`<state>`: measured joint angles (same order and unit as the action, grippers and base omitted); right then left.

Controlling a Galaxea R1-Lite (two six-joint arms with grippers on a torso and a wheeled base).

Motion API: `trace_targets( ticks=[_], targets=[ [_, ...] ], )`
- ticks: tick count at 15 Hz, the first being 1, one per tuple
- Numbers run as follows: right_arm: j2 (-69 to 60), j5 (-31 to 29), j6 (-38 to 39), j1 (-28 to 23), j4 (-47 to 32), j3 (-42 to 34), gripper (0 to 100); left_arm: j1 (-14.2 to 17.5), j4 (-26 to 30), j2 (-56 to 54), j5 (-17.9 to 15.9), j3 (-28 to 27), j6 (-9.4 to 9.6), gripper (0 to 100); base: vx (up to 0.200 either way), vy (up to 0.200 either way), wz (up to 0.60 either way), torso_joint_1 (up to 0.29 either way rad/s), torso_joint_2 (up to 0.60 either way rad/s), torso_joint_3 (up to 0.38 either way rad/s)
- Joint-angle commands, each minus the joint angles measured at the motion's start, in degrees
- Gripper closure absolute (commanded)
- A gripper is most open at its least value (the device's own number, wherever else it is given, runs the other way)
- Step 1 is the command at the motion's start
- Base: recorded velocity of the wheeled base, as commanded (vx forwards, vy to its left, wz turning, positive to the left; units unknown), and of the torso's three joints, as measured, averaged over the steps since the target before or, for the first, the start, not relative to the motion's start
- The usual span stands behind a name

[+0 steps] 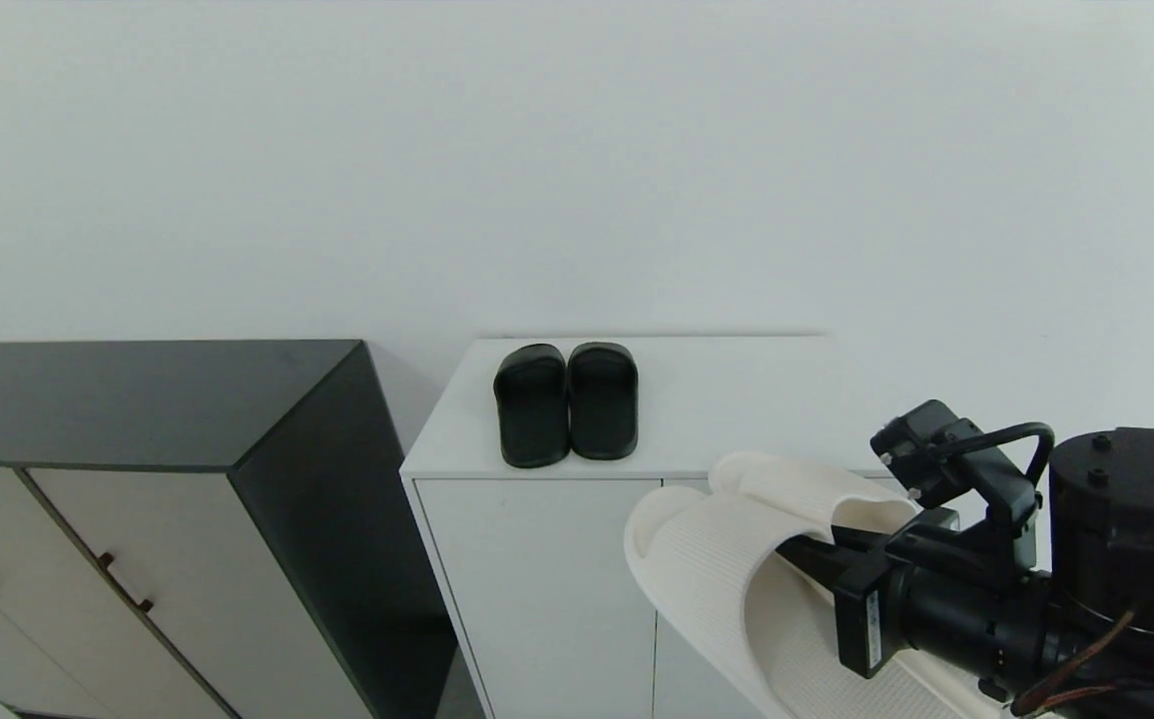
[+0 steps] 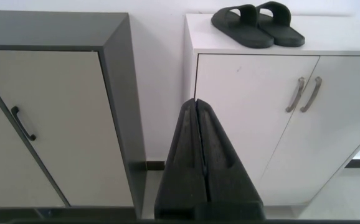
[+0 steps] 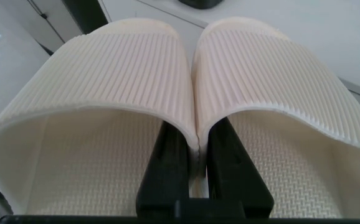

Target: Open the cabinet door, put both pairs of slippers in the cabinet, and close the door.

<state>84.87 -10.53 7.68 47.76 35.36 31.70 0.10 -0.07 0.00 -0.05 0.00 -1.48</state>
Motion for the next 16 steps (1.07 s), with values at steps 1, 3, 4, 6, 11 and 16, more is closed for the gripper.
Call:
trace_targets(
  ticks=[1, 3, 4, 6, 11, 16],
  targets=[
    [0.4, 0.0, 0.0, 0.0, 0.0, -0.1, 100, 0.0, 0.0, 0.1, 0.0, 0.0, -0.02, 100, 0.0, 0.0, 0.0, 0.0, 0.0, 0.0],
    [0.4, 0.0, -0.1, 0.0, 0.0, -0.1, 100, 0.0, 0.0, 0.1, 0.0, 0.0, -0.02, 100, 0.0, 0.0, 0.0, 0.0, 0.0, 0.0],
    [0.5, 0.0, -0.1, 0.0, 0.1, -0.1, 100, 0.0, 0.0, 0.1, 0.0, 0.0, -0.02, 100, 0.0, 0.0, 0.0, 0.0, 0.0, 0.0],
    [0.5, 0.2, -0.1, 0.0, 0.1, -1.0, 100, 0.0, 0.0, 0.1, 0.0, 0.0, -0.02, 100, 0.0, 0.0, 0.0, -0.043, 0.09, 0.057],
    [0.5, 0.1, -0.2, 0.1, 0.1, -1.2, 100, 0.0, -0.1, 0.0, 0.7, 0.0, 0.07, 100, 0.0, 0.0, 0.0, -0.172, 0.42, 0.229],
    [1.0, -0.4, -0.8, 0.3, 0.1, -1.9, 100, 0.0, 0.0, 0.0, 0.4, 0.0, 0.24, 0, 0.0, 0.0, 0.0, -0.227, 0.55, 0.313]
  ],
)
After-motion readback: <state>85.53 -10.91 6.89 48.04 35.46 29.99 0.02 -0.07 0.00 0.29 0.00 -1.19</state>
